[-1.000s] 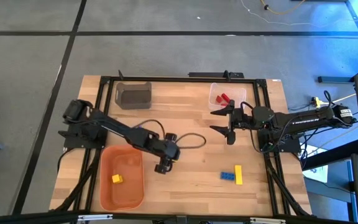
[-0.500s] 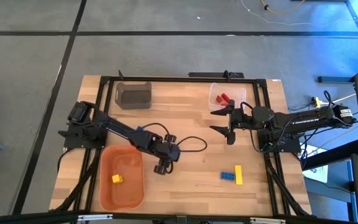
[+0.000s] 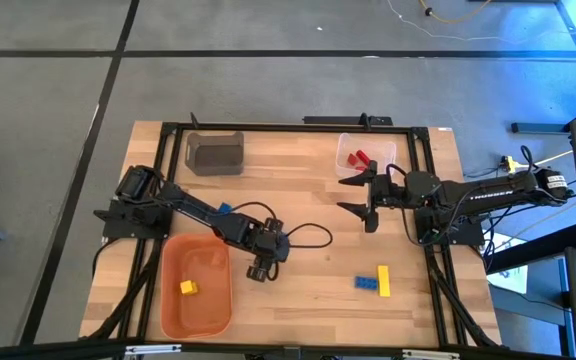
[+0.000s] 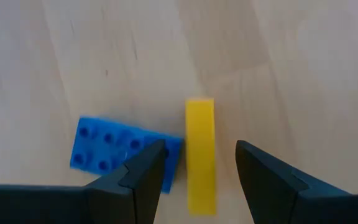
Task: Sort & place blocks by color
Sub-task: Put the left yellow block into the orange bin
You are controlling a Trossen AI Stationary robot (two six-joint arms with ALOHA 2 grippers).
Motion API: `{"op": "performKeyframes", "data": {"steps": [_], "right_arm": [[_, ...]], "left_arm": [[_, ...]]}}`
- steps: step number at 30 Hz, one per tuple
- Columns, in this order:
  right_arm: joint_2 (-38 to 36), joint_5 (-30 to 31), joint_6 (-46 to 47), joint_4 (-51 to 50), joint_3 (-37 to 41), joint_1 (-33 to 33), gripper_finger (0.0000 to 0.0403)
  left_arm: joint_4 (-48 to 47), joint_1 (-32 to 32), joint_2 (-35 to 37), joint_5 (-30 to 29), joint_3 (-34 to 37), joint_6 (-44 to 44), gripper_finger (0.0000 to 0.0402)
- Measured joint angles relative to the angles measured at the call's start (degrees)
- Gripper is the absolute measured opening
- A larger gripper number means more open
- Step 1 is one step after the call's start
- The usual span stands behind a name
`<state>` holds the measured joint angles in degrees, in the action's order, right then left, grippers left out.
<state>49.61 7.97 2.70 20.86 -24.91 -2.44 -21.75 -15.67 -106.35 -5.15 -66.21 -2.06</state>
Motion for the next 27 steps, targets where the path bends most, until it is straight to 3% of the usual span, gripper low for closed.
{"op": "performKeyframes", "data": {"steps": [27], "right_arm": [[0.28,-0.01,-0.17,0.04,0.00,0.00,0.0303]], "left_arm": [[-0.11,-0.67,-0.04,-0.58,-0.05,-0.03,0.0181]]}}
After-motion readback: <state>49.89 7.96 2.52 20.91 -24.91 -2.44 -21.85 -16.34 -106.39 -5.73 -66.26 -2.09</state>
